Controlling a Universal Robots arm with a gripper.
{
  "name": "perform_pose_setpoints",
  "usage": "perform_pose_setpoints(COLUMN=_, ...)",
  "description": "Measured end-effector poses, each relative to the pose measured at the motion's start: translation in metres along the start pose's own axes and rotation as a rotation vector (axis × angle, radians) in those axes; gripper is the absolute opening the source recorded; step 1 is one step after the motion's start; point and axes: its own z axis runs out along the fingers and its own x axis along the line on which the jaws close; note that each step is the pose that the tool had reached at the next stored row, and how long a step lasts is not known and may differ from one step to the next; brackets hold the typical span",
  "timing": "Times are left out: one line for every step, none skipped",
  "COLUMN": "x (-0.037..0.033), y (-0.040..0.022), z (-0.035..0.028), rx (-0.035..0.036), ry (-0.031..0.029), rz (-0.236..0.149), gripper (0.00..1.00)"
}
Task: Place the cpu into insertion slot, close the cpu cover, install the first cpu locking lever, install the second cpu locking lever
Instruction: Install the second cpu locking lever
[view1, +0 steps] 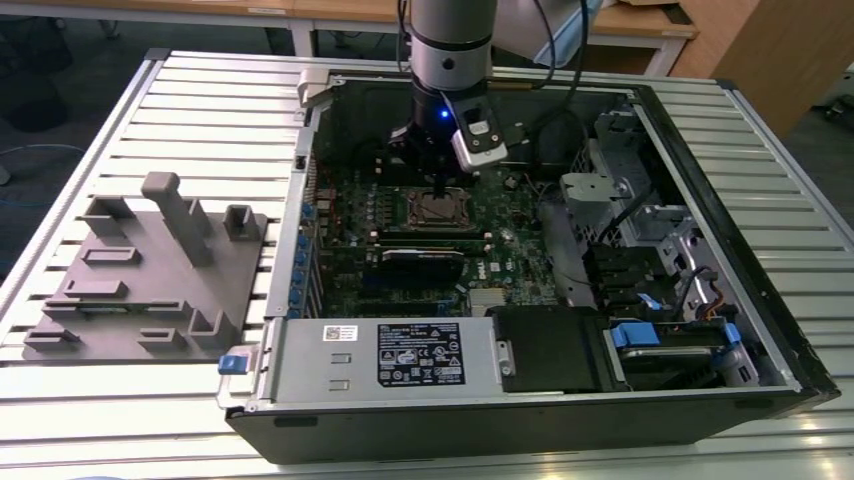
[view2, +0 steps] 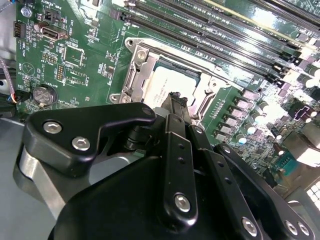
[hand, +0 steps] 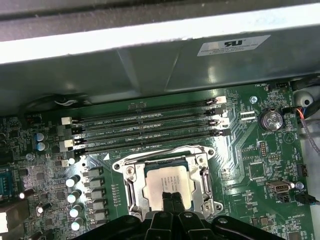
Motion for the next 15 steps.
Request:
perform_pose_setpoints(x=0.0000, y=0.0000, z=-0.0002, rx=0.0001, ry=0.0001, rz=0.000, gripper=0.11)
perform_pose_setpoints(x=0.0000, y=-0.0001, z=-0.0007, rx=0.0006, ry=0.0002, rz=0.000, gripper=0.11)
perform_pose_setpoints(x=0.0000, y=0.0000, z=-0.0013, rx=0.0005, ry=0.0002, rz=0.000, gripper=0.11)
perform_pose_setpoints(x=-0.0001, y=0.0001, z=-0.0020, rx=0.0002, ry=0.0001, rz=0.000, gripper=0.11)
perform_pose_setpoints(x=-0.0001, y=0.0001, z=-0.0029, rx=0.0001, ry=0.0001, rz=0.000, gripper=0.11)
perform_pose_setpoints(x=-0.0002, y=0.0001, z=-0.0039, rx=0.0000, ry=0.0001, rz=0.000, gripper=0.11)
perform_pose_setpoints(x=-0.0002, y=0.0001, z=-0.0049, rx=-0.0001, ry=0.0001, rz=0.000, gripper=0.11)
perform_pose_setpoints(x=-0.0003, y=0.0002, z=-0.0062, rx=-0.0002, ry=0.0001, rz=0.000, gripper=0.11)
perform_pose_setpoints(x=-0.0003, y=0.0002, z=-0.0073, rx=-0.0004, ry=0.0001, rz=0.000, gripper=0.11)
perform_pose_setpoints(x=-0.0004, y=0.0003, z=-0.0083, rx=-0.0005, ry=0.0002, rz=0.000, gripper=0.11)
perform_pose_setpoints(x=-0.0004, y=0.0003, z=-0.0091, rx=-0.0006, ry=0.0002, rz=0.000, gripper=0.11)
perform_pose_setpoints(x=-0.0004, y=0.0003, z=-0.0096, rx=-0.0006, ry=0.0002, rz=0.000, gripper=0.11)
perform_pose_setpoints(x=-0.0005, y=0.0003, z=-0.0097, rx=-0.0010, ry=0.0001, rz=0.000, gripper=0.11)
perform_pose_setpoints(x=-0.0005, y=0.0004, z=-0.0097, rx=-0.0011, ry=0.0000, rz=0.000, gripper=0.11)
perform_pose_setpoints(x=-0.0005, y=0.0003, z=-0.0098, rx=-0.0012, ry=0.0001, rz=0.000, gripper=0.11)
